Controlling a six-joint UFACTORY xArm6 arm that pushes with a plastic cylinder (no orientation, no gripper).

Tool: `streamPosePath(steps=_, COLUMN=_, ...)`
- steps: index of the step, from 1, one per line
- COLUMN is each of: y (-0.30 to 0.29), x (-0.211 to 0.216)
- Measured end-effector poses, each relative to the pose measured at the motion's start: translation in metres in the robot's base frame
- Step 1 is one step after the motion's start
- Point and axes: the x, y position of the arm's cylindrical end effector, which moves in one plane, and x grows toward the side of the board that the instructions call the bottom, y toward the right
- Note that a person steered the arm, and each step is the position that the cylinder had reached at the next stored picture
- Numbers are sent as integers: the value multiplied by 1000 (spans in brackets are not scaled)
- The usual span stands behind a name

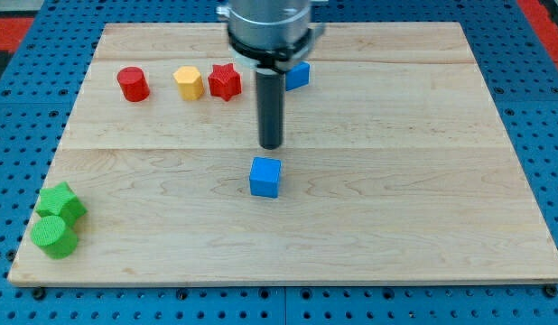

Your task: Push the blue cube to the bottom center

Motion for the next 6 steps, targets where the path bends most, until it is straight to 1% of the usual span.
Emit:
streamPosePath(steps=2, y=-21, x=102)
streamPosePath(steps=3, y=-18, x=124)
streamPosePath(steps=4, y=2, x=76)
streamPosePath(steps=5, y=42, x=80)
streamPosePath(steps=6, y=18, x=111)
